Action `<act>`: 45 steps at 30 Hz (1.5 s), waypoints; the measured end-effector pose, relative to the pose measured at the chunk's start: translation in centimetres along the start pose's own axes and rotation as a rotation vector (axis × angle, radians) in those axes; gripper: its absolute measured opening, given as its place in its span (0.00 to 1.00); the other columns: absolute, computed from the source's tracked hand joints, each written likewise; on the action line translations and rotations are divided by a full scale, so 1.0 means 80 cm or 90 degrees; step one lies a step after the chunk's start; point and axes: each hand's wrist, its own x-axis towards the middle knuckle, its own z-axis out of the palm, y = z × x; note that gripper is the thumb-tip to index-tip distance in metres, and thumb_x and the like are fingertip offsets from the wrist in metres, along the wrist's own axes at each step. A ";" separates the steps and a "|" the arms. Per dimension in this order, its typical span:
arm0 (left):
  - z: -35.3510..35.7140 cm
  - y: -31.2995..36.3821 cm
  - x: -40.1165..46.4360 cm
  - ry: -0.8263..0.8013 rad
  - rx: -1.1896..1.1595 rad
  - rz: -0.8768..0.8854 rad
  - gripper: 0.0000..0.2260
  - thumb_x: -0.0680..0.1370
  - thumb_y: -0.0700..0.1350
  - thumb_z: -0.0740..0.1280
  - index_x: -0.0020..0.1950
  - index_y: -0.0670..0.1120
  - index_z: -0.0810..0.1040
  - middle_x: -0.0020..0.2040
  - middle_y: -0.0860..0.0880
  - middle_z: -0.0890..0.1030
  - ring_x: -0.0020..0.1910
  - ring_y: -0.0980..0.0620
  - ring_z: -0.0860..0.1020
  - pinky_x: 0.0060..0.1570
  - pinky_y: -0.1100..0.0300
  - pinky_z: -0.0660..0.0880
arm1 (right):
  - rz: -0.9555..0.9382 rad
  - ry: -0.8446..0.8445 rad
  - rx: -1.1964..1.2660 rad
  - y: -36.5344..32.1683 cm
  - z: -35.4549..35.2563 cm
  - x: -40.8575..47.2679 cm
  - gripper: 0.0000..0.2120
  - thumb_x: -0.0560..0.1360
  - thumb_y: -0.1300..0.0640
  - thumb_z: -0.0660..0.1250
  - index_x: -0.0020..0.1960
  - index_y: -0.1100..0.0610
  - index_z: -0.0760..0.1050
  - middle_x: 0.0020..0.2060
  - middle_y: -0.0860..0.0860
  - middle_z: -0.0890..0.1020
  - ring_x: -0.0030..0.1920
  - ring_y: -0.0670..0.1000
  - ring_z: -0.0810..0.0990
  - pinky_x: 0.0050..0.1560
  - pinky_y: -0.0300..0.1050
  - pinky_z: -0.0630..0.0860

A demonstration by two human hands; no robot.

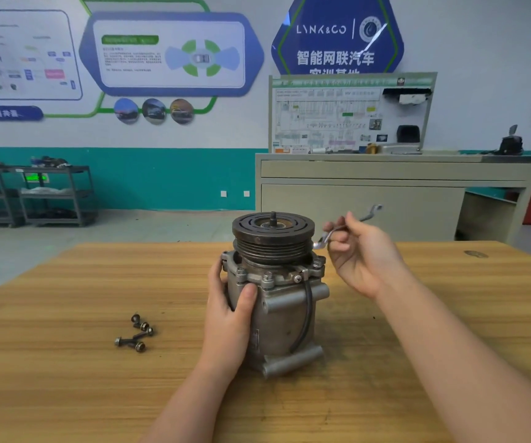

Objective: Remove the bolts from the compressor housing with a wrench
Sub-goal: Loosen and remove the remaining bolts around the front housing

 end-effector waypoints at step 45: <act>-0.003 -0.008 0.005 -0.005 -0.006 0.015 0.27 0.65 0.68 0.63 0.63 0.72 0.61 0.65 0.60 0.73 0.63 0.65 0.72 0.61 0.66 0.67 | -0.016 -0.028 -0.075 -0.027 0.013 -0.012 0.13 0.83 0.59 0.51 0.43 0.60 0.68 0.29 0.57 0.81 0.24 0.47 0.78 0.24 0.36 0.75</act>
